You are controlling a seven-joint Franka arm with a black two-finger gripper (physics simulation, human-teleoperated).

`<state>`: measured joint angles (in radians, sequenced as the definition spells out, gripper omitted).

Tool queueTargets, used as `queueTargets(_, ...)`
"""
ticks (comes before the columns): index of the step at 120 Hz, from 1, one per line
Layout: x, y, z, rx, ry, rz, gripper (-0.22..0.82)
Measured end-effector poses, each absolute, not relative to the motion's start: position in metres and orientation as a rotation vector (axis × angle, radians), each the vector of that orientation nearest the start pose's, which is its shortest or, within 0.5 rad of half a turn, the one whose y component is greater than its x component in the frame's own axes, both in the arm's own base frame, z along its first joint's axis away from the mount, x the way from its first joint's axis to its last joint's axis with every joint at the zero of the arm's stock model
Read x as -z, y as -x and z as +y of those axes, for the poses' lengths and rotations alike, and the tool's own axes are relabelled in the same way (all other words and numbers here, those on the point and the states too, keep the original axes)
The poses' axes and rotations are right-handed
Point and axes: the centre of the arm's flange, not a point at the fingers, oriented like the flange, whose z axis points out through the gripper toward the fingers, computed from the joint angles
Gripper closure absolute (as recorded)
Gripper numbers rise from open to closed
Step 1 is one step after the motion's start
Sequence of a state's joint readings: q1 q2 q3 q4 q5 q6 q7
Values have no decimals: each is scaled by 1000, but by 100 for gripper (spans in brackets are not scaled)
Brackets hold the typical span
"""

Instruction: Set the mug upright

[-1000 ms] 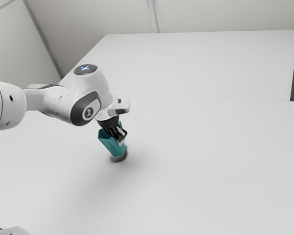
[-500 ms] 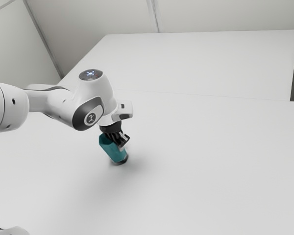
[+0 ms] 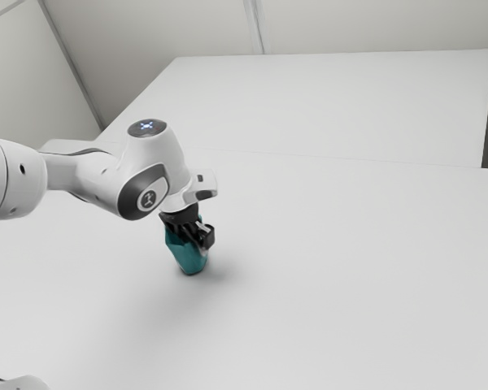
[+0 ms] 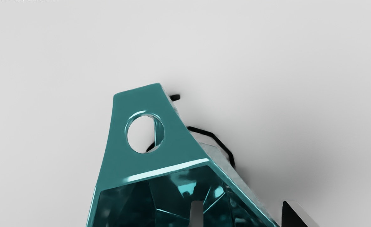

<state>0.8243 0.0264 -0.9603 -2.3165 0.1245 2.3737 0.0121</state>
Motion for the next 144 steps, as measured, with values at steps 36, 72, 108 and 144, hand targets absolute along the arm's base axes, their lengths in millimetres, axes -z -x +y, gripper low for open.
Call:
queueTargets(36, -349, -509, -78, 92, 3034, 370, 10)
queueTargets(72, -390, -519, -86, 103, 3001, 346, 2)
queueTargets(108, -513, -550, -98, 197, 3043, 262, 1)
queueTargets(144, -628, -560, -81, 269, 3127, 160, 0)
